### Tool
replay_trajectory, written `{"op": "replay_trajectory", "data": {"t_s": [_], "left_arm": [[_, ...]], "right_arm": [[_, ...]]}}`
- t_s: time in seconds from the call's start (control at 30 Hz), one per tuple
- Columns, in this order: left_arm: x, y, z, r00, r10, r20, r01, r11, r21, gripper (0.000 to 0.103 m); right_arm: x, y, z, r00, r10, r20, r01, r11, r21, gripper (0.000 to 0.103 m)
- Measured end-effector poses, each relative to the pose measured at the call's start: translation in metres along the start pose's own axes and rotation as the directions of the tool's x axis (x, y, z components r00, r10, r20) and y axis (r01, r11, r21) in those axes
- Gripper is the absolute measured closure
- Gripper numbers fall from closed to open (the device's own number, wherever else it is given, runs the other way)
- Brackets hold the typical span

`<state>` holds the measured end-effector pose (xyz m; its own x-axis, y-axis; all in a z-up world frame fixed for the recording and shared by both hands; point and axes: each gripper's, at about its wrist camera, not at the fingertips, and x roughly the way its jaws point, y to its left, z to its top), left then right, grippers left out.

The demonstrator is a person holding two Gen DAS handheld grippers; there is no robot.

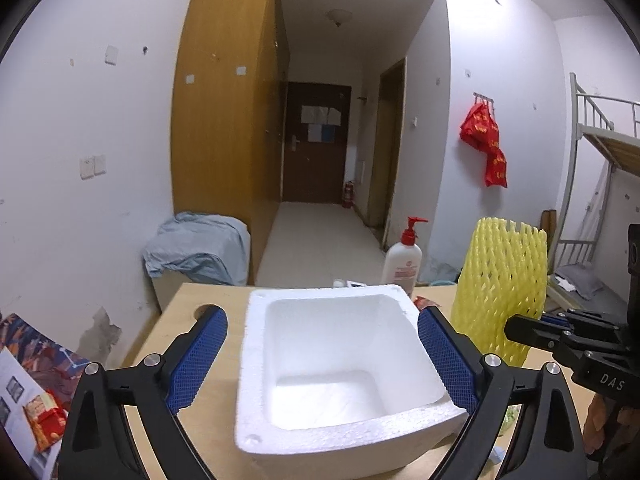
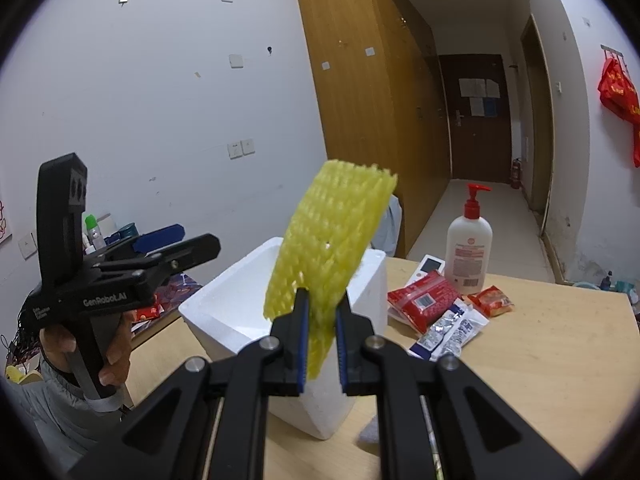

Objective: Organize soft objects
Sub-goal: 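Open the left gripper over the foam box to drop the mask, then lower the yellow foam net into the box and open the right gripper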

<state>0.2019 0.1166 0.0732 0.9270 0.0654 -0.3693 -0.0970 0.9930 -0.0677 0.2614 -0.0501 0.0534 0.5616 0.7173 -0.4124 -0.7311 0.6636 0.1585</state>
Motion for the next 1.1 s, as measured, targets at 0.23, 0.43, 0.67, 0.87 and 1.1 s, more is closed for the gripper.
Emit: {"op": "replay_trajectory", "data": {"t_s": [0.23, 0.43, 0.67, 0.87, 1.1], "left_arm": [[-0.019, 0.009, -0.002, 0.998, 0.058, 0.04, -0.059, 0.998, 0.029, 0.004], [-0.034, 0.033, -0.003, 0.99, 0.126, 0.061, -0.124, 0.992, -0.029, 0.0], [-0.042, 0.054, -0.008, 0.981, 0.19, 0.043, -0.188, 0.981, -0.054, 0.0], [-0.049, 0.063, -0.01, 0.974, 0.222, 0.043, -0.219, 0.974, -0.053, 0.0], [-0.057, 0.071, -0.014, 0.97, 0.237, 0.049, -0.234, 0.97, -0.067, 0.0]], "right_arm": [[0.01, 0.009, 0.002, 1.0, 0.025, -0.01, -0.025, 1.0, -0.016, 0.088], [0.023, 0.018, 0.006, 0.999, 0.047, -0.017, -0.047, 0.999, -0.017, 0.088], [0.042, 0.025, 0.006, 0.997, 0.063, -0.046, -0.064, 0.998, -0.018, 0.088], [0.055, 0.035, 0.007, 0.995, 0.08, -0.065, -0.082, 0.996, -0.032, 0.088], [0.07, 0.043, 0.009, 0.992, 0.084, -0.089, -0.087, 0.996, -0.035, 0.088]]}}
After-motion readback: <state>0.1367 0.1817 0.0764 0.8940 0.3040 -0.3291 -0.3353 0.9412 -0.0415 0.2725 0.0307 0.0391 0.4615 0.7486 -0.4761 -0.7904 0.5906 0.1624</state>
